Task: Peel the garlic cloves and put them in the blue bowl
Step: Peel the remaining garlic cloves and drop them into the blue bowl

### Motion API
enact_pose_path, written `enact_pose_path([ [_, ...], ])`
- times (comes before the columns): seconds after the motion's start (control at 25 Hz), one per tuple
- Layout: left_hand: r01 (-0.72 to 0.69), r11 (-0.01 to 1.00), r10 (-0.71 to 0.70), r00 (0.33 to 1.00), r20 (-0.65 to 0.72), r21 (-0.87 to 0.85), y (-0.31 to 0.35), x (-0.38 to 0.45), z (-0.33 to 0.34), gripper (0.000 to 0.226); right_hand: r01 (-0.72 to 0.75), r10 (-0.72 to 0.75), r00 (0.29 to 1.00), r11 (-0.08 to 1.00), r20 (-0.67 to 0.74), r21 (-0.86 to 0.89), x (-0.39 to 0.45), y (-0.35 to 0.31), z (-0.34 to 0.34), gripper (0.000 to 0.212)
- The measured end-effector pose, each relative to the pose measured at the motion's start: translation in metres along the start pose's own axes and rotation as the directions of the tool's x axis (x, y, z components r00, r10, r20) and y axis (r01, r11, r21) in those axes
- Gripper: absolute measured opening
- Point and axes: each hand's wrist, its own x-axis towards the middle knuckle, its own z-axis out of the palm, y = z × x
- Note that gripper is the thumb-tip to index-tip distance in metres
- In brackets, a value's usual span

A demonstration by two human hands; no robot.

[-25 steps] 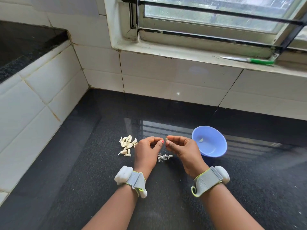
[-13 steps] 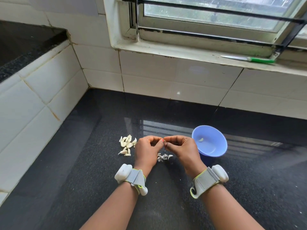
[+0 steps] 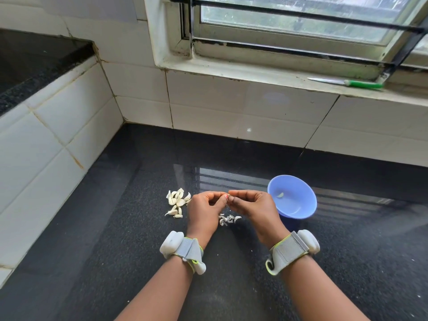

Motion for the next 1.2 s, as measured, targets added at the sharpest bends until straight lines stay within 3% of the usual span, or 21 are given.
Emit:
enact_pose_path([
  [0.28, 0.007, 0.999, -0.005, 0.999, -0.040, 0.046, 0.005, -0.001, -0.004, 0.004, 0.016, -0.009, 0.998, 0.993, 0.056, -0.120, 0.002, 0.000, 0.001, 0.015],
  [0.52, 0.032, 0.999, -0.033, 0.999, -0.038, -0.005, 0.007, 0.003, -0.003, 0.009, -0.095, 0.079, 0.991, 0.985, 0.107, 0.147, 0.000, -0.001, 0.001, 0.024],
  [0.76, 0.106, 0.986, -0.111, 0.993, -0.034, -0.127, -0.003, 0.005, 0.001, 0.012, -0.157, 0.135, 0.986, 0.952, 0.100, 0.263, 0.002, -0.002, 0.001, 0.021],
  [0.88, 0.117, 0.992, -0.119, 0.992, -0.031, -0.057, -0.003, 0.005, 0.001, 0.010, -0.197, 0.175, 0.980, 0.915, 0.096, 0.352, 0.004, -0.001, -0.002, 0.021],
  [1.0, 0.071, 0.987, -0.072, 0.997, 0.004, 0.147, -0.004, 0.003, 0.001, 0.015, -0.218, 0.198, 0.976, 0.906, 0.091, 0.364, 0.005, 0.000, -0.003, 0.019],
  [1.2, 0.014, 0.968, -0.013, 1.000, -0.007, 0.249, -0.002, -0.001, 0.003, 0.017, -0.132, 0.126, 0.991, 0.980, 0.048, 0.148, 0.004, 0.002, -0.004, 0.023],
])
